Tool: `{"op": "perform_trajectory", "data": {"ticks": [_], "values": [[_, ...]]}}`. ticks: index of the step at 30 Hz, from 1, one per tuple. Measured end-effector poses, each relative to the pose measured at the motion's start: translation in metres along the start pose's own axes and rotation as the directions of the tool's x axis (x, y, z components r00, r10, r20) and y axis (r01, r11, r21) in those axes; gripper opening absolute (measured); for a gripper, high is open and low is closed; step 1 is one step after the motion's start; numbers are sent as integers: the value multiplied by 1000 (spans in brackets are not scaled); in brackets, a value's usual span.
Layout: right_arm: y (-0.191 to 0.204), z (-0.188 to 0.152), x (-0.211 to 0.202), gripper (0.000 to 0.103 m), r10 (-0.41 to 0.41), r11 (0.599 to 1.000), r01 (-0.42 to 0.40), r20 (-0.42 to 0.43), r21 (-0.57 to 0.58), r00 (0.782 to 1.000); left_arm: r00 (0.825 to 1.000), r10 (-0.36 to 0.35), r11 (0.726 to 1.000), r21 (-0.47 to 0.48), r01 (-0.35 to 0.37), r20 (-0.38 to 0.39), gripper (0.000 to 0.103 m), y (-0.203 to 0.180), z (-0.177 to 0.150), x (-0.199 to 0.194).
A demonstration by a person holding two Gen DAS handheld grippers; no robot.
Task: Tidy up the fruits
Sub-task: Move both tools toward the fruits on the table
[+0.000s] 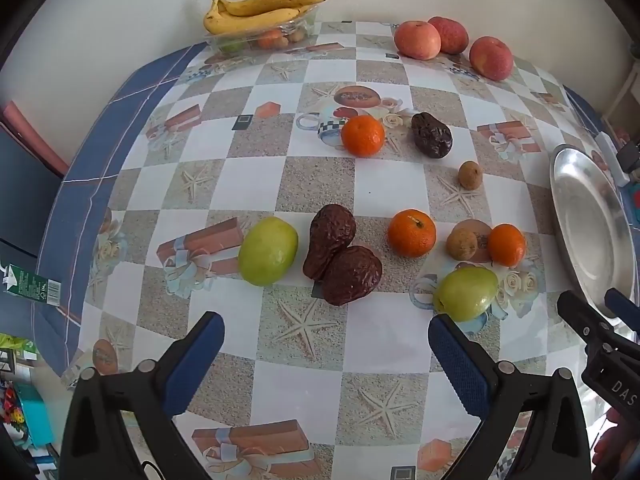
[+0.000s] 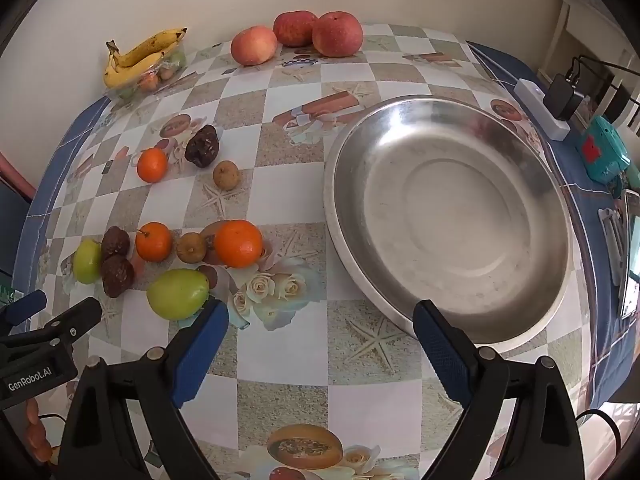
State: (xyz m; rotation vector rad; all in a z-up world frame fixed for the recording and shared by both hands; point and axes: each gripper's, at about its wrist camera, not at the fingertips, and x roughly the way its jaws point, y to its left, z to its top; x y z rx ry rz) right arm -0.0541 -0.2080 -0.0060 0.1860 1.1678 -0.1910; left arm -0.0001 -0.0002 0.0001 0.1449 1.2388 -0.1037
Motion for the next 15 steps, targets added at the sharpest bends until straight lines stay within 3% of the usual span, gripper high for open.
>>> {"op": "perform_trajectory", "data": {"ticks": [15], "values": [[5, 1, -14, 94, 16, 1000, -15, 46, -20, 999, 1000, -7, 1000, 7, 7, 17, 103, -4, 0, -4]]}}
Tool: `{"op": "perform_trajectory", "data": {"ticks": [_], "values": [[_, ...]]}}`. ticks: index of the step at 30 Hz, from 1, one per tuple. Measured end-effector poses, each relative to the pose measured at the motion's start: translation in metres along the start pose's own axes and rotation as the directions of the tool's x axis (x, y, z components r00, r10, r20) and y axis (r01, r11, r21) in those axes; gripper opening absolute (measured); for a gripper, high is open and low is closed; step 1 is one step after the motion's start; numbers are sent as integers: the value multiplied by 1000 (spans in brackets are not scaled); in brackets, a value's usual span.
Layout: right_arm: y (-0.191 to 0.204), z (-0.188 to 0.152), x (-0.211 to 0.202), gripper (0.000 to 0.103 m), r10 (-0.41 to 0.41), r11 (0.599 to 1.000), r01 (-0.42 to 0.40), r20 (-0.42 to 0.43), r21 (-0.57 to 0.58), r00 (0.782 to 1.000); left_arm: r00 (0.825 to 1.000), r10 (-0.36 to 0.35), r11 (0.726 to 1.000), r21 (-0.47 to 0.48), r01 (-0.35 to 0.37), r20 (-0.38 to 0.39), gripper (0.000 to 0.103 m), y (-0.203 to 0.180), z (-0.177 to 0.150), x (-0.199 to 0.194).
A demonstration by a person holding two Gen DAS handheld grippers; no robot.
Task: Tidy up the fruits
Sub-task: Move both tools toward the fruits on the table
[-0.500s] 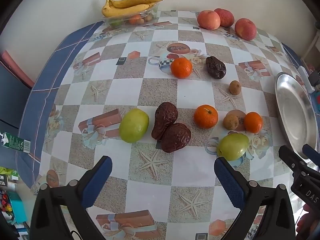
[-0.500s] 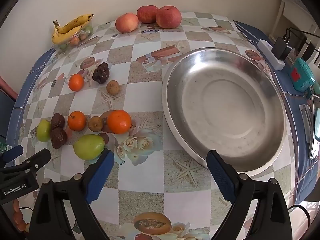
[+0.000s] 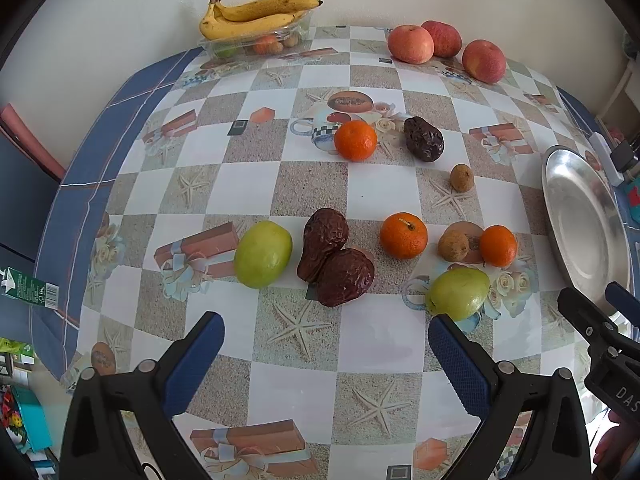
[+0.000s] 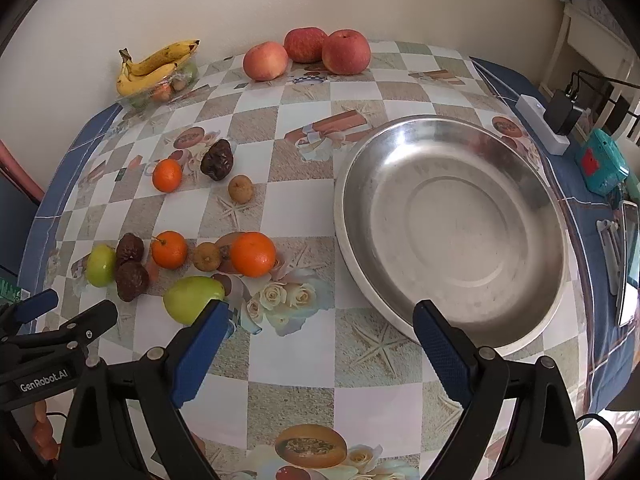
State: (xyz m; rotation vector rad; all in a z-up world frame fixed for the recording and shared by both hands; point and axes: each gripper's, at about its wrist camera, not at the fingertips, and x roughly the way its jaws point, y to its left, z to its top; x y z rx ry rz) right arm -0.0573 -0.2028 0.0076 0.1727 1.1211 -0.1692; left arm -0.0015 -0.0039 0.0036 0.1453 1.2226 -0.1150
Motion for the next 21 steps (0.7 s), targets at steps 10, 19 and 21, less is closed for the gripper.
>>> {"op": "perform_trajectory", "data": {"ticks": [10, 19, 21], "values": [[-1, 0, 0, 94, -1, 1000, 1, 0, 1, 1000, 1000, -8, 1000, -12, 8, 1, 103, 2, 0, -1], [-2, -1, 2, 94, -5, 1000, 5, -9, 4, 1000, 1000, -10, 1000, -17, 10, 8, 103, 2, 0, -1], [-3, -1, 3, 94, -6, 1000, 6, -10, 6, 1000, 1000, -4, 1000, -17, 4, 7, 103, 2, 0, -1]]}}
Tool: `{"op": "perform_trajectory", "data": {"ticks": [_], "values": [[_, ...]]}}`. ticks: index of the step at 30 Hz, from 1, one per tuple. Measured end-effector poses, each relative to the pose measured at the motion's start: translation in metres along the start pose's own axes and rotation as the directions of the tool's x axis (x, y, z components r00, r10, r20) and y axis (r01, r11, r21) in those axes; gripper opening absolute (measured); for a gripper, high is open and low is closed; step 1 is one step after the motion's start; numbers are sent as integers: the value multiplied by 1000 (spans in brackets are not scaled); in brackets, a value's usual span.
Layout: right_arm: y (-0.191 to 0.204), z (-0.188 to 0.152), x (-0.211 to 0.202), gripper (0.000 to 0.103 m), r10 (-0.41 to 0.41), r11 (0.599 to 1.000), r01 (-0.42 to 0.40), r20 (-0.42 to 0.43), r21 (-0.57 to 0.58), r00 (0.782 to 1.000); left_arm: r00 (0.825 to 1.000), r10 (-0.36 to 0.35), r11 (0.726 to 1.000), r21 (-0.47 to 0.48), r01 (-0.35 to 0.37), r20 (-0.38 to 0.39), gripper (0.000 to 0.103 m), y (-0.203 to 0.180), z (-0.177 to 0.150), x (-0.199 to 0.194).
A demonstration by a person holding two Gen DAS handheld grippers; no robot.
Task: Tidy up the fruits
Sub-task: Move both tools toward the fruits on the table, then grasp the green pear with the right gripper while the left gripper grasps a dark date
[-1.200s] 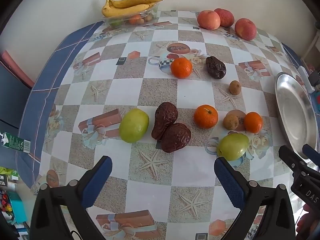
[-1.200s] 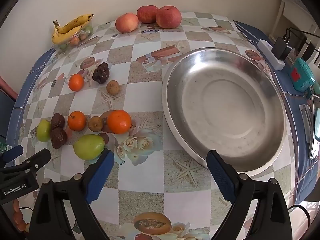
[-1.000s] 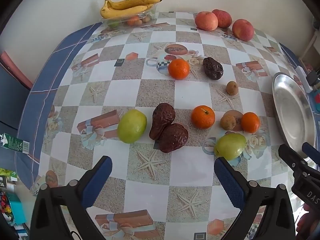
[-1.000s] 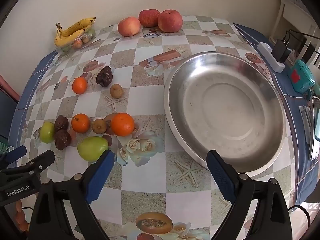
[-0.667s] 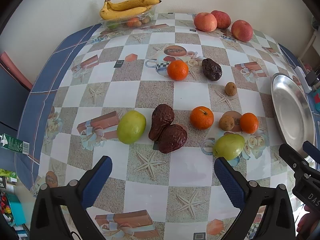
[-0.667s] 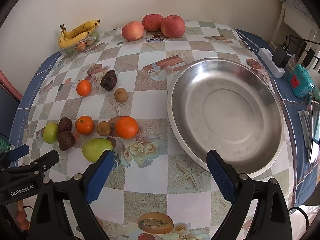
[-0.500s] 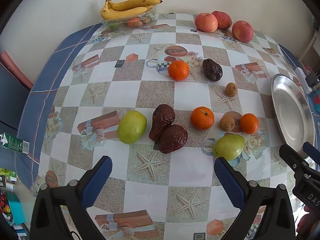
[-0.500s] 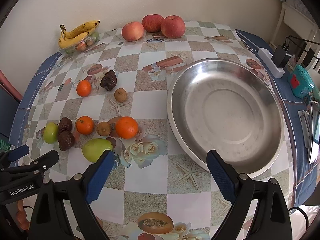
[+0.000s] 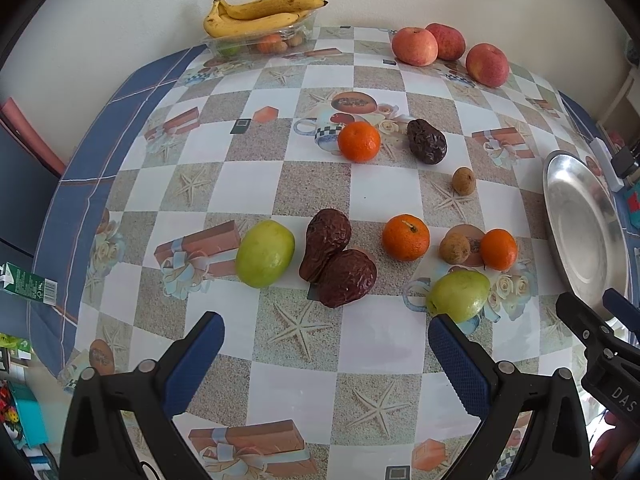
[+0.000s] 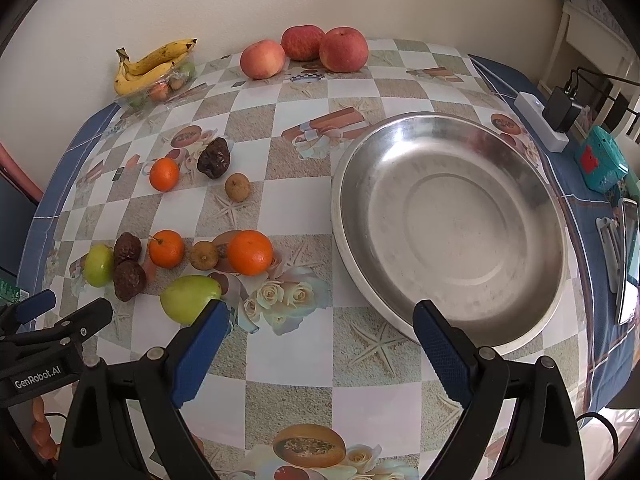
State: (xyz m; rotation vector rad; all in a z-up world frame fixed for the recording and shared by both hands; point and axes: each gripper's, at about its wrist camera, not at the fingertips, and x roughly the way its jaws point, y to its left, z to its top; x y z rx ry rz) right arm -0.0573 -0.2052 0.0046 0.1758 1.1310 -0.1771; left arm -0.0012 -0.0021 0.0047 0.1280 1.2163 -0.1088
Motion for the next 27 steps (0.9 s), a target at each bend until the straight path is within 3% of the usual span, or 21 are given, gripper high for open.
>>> {"op": "perform_trajectory", "data": {"ticks": [15, 19, 24, 27], "values": [[1, 0, 3, 94, -8, 1000, 8, -9, -5, 1000, 998, -13, 1000, -7, 13, 59, 103, 2, 2, -3], [2, 0, 4, 94, -10, 1000, 10, -14, -11, 1000, 992, 0, 1000, -28, 4, 125, 103, 11, 8, -8], [10, 6, 0, 94, 38, 999, -38, 18, -14, 999, 965, -10, 994, -99, 38, 263, 103, 30, 19, -21], [19, 11, -5, 94, 92, 996, -92, 51, -18, 994, 967, -48, 989, -126, 82, 250, 103, 38, 25, -20]]}}
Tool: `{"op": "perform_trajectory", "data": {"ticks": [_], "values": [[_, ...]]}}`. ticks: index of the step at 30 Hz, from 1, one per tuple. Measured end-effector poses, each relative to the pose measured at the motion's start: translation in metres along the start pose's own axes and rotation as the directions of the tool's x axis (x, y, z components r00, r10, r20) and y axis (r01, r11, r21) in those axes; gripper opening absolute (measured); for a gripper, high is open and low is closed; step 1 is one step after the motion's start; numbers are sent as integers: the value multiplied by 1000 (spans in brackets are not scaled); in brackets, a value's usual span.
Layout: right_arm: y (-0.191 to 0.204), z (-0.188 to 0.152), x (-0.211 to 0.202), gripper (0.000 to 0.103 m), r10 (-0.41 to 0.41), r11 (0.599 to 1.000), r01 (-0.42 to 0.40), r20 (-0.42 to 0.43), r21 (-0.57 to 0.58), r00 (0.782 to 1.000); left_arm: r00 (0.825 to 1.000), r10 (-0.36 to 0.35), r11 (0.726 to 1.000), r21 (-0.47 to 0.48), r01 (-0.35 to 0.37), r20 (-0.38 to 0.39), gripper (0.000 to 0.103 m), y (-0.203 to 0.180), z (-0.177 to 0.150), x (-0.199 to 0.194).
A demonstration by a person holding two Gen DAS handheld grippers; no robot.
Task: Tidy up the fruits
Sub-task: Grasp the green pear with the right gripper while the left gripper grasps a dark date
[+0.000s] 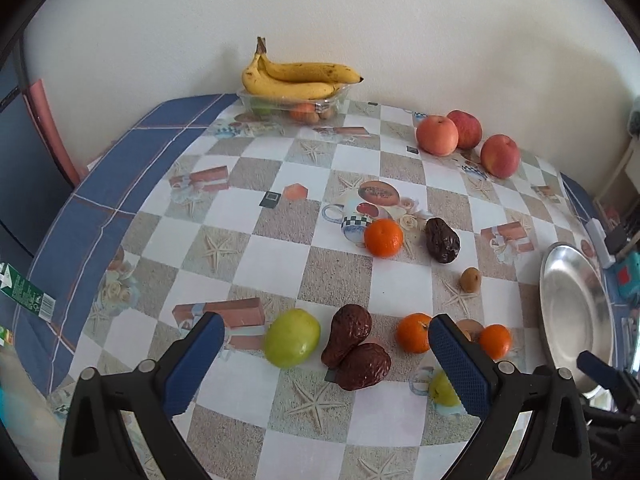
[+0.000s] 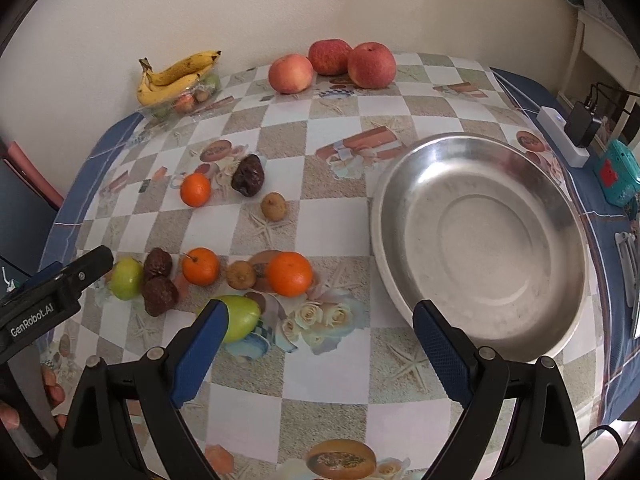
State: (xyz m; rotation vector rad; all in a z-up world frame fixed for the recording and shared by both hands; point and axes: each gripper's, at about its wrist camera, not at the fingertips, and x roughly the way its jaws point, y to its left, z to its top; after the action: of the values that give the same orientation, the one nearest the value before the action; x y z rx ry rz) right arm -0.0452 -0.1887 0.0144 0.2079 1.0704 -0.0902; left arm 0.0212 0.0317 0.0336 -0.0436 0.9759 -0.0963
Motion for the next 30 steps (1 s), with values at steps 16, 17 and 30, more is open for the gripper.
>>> {"op": "perform_trajectory", "data": {"ticks": [16, 17, 30], "values": [[63, 10, 39, 94, 34, 988, -50, -107, -146, 994, 971, -95, 986, -155, 62, -218, 91, 9, 3, 52], [63, 12, 41, 94, 41, 988, -57, -113, -146, 993, 968, -101, 985, -160, 64, -231, 90, 8, 3, 56], [63, 7, 60, 87, 72, 987, -99, -202, -125, 977, 959, -130, 982, -165, 90, -251, 85, 6, -6, 51]]}}
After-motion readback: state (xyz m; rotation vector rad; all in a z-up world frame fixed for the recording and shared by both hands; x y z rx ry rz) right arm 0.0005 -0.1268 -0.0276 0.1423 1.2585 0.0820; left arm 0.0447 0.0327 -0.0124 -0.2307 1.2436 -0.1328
